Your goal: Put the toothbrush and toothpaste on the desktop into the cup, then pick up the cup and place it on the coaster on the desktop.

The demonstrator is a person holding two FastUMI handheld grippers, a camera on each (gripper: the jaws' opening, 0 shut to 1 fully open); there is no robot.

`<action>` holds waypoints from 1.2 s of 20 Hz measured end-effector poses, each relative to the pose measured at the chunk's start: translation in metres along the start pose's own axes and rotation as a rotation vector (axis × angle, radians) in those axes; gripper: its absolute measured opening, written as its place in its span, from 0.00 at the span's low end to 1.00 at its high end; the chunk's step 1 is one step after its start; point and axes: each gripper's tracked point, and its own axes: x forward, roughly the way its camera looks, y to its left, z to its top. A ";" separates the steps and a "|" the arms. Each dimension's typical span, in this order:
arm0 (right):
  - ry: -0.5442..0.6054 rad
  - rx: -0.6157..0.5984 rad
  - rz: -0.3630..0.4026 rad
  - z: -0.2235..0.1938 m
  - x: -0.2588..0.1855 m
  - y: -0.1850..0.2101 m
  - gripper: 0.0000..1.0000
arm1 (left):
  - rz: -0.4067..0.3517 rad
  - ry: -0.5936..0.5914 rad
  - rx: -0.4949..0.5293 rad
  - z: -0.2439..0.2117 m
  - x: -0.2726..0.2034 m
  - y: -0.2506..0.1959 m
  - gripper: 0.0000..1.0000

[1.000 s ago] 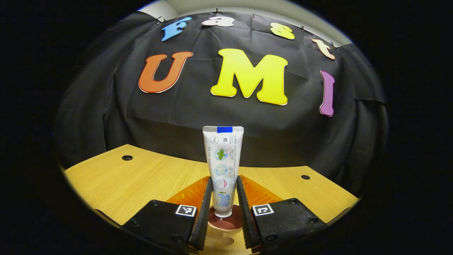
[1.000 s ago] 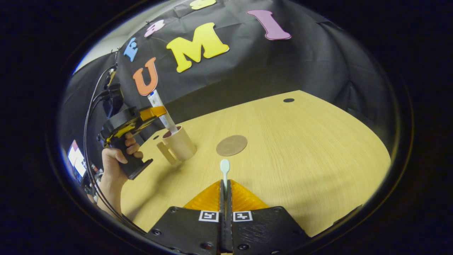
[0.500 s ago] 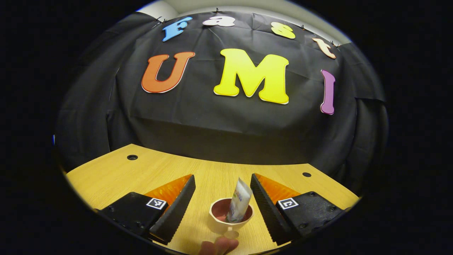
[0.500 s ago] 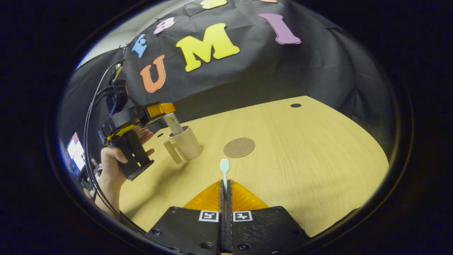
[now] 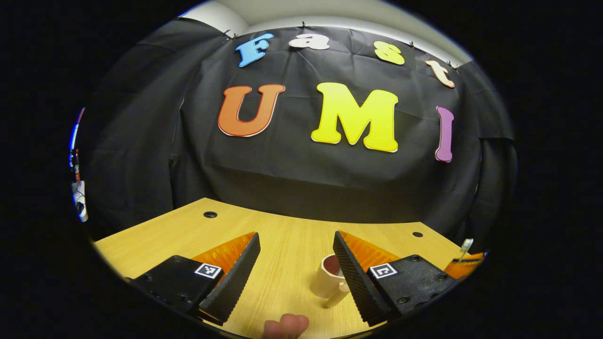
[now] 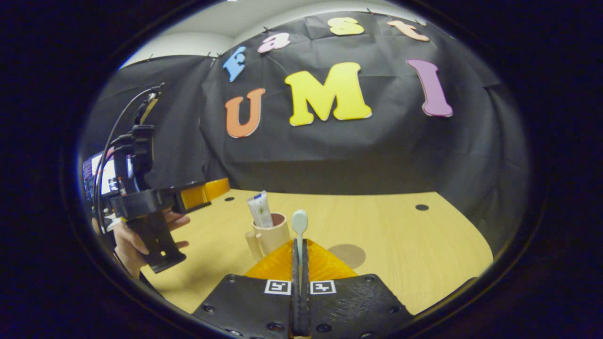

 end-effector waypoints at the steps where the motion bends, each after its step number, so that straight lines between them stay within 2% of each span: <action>1: -0.037 -0.023 0.037 0.013 0.010 0.012 0.00 | 0.023 -0.002 0.010 -0.001 -0.009 0.011 0.98; 2: -0.077 -0.042 0.059 0.026 0.021 0.021 0.02 | 0.046 -0.005 0.019 -0.002 -0.018 0.022 0.98; 4: -0.174 -0.086 0.069 0.056 0.045 0.029 0.00 | 0.094 -0.006 0.010 -0.010 -0.035 0.042 0.98; 9: -0.275 -0.130 0.101 0.082 0.100 0.045 0.00 | 0.123 0.038 -0.013 -0.031 -0.058 0.060 0.99; 13: -0.304 -0.096 0.093 0.081 0.126 0.044 0.00 | 0.147 0.029 -0.047 -0.033 -0.068 0.072 0.98; 16: -0.310 -0.068 0.100 0.084 0.127 0.050 0.02 | 0.158 0.026 -0.044 -0.033 -0.069 0.079 0.98; 24: -0.260 -0.111 0.126 0.063 0.136 0.062 0.00 | 0.145 0.055 -0.034 -0.043 -0.064 0.075 0.99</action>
